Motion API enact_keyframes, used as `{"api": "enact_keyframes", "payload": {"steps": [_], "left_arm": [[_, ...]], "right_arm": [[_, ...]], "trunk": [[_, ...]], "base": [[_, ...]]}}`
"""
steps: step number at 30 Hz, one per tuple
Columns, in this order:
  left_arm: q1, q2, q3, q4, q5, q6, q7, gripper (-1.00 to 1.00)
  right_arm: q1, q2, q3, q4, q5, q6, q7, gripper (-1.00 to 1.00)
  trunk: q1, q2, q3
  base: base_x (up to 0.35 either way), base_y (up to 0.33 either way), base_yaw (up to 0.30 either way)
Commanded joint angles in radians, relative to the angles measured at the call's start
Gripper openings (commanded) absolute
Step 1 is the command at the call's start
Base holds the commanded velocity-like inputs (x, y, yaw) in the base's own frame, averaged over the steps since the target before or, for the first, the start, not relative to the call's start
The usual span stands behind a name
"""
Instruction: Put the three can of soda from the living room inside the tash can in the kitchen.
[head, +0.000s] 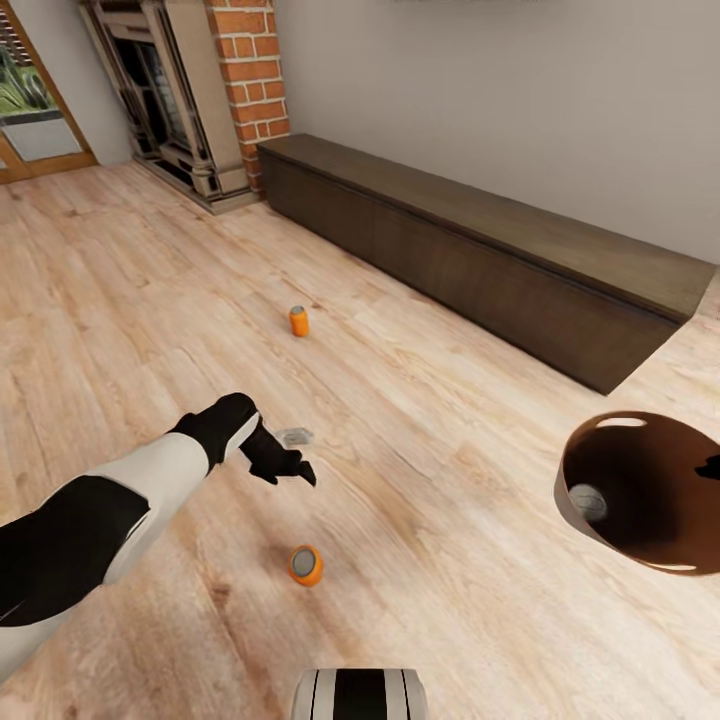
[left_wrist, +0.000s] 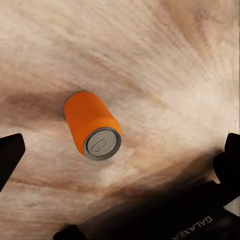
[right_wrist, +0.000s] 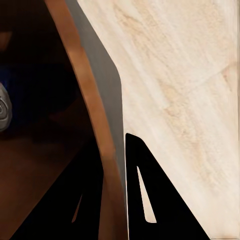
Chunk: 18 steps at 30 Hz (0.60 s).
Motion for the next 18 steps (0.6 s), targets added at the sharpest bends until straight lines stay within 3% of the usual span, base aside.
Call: {"api": "enact_keyframes", "payload": {"steps": [1, 6, 8, 11, 14, 18], "left_arm": [[-0.001, 0.009, -0.004, -0.003, 0.002, 0.001, -0.016, 1.0], [-0.002, 0.07, -0.022, -0.012, 0.001, 0.001, -0.061, 1.0], [-0.002, 0.082, -0.03, -0.013, 0.001, 0.001, -0.065, 1.0], [-0.001, 0.099, -0.084, -0.013, 0.001, 0.001, -0.066, 1.0], [0.006, 0.108, -0.167, -0.014, -0.004, -0.001, -0.054, 1.0], [0.009, 0.107, -0.227, -0.014, -0.011, -0.005, -0.041, 1.0]], "right_arm": [[0.0, 0.0, 0.0, 0.0, -0.002, 0.005, 0.007, -1.0], [0.001, -0.009, -0.002, 0.002, -0.003, 0.005, 0.007, -1.0], [0.002, -0.017, -0.003, 0.005, -0.003, 0.005, 0.008, -1.0], [0.003, -0.029, -0.003, 0.009, -0.004, 0.005, 0.01, -1.0], [0.004, -0.033, -0.002, 0.01, -0.003, 0.005, 0.01, -1.0], [0.005, -0.035, -0.002, 0.01, -0.003, 0.005, 0.01, -1.0]], "trunk": [[0.0, 0.0, 0.001], [0.0, 0.0, 0.007], [0.0, 0.0, 0.009], [0.0, 0.0, 0.013], [0.0, 0.0, 0.017], [0.0, 0.0, 0.021]], "base": [[0.0, 0.003, -0.189], [0.0, 0.001, -0.187], [0.0, 0.0, -0.187], [0.0, 0.0, -0.186], [0.0, 0.0, -0.186], [0.0, 0.0, -0.186]]}}
